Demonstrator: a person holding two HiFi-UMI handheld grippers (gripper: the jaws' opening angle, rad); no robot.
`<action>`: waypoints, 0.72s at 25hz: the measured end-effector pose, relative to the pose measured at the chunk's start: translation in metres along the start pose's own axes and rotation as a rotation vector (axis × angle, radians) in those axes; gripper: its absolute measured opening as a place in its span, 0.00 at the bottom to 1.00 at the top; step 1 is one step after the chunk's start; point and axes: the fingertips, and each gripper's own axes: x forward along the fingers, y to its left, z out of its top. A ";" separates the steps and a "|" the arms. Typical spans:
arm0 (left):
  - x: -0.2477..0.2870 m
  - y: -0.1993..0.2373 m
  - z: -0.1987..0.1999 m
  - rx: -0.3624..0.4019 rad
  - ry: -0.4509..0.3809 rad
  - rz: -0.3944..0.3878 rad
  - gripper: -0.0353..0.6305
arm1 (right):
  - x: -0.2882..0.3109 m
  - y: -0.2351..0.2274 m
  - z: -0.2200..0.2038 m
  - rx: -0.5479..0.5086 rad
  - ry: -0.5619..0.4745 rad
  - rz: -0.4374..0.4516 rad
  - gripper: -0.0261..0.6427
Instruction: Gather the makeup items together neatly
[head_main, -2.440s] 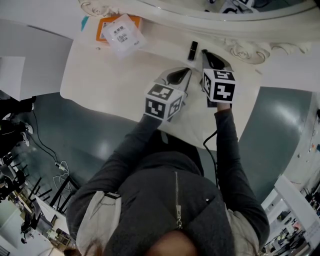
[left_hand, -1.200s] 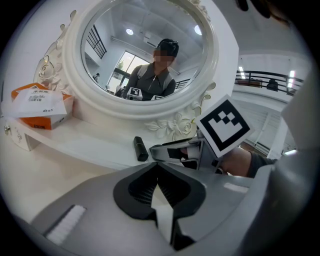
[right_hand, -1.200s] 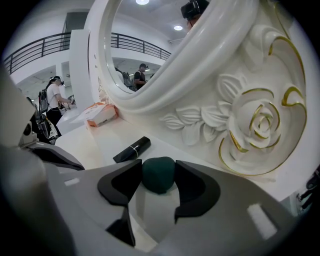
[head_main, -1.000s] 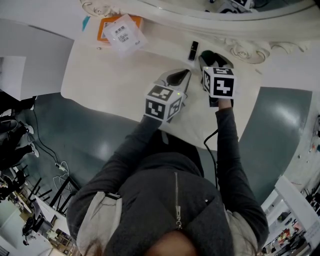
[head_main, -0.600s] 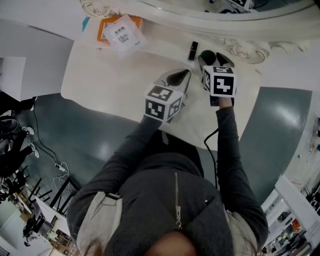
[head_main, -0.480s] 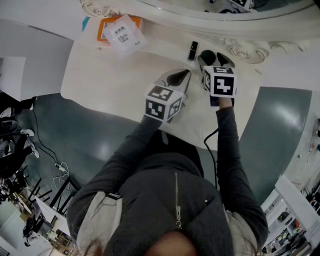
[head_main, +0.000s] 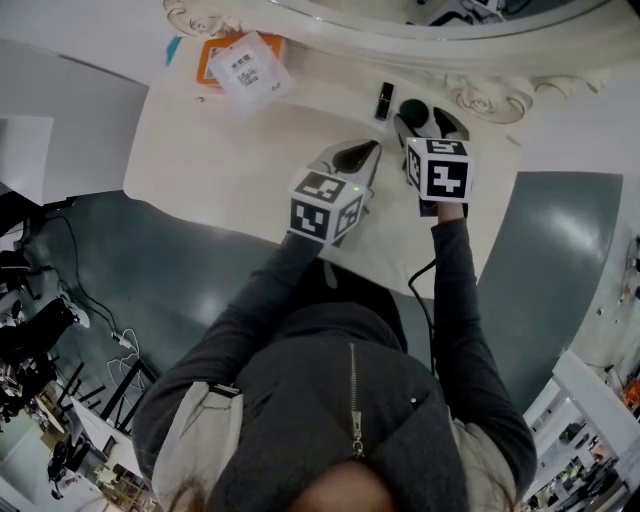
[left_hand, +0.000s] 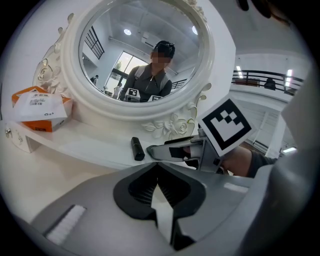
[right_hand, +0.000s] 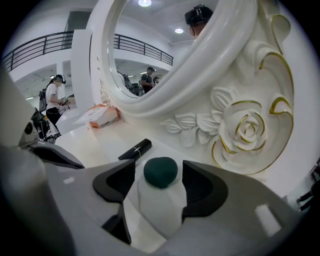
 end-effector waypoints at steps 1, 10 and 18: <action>-0.001 -0.001 0.001 0.003 -0.001 -0.003 0.07 | -0.003 0.001 0.001 0.000 -0.008 -0.004 0.49; -0.016 -0.014 0.005 0.037 -0.008 -0.043 0.07 | -0.050 0.010 0.000 0.079 -0.111 -0.040 0.47; -0.028 -0.026 0.014 0.087 -0.031 -0.099 0.07 | -0.089 0.015 -0.001 0.269 -0.270 -0.060 0.37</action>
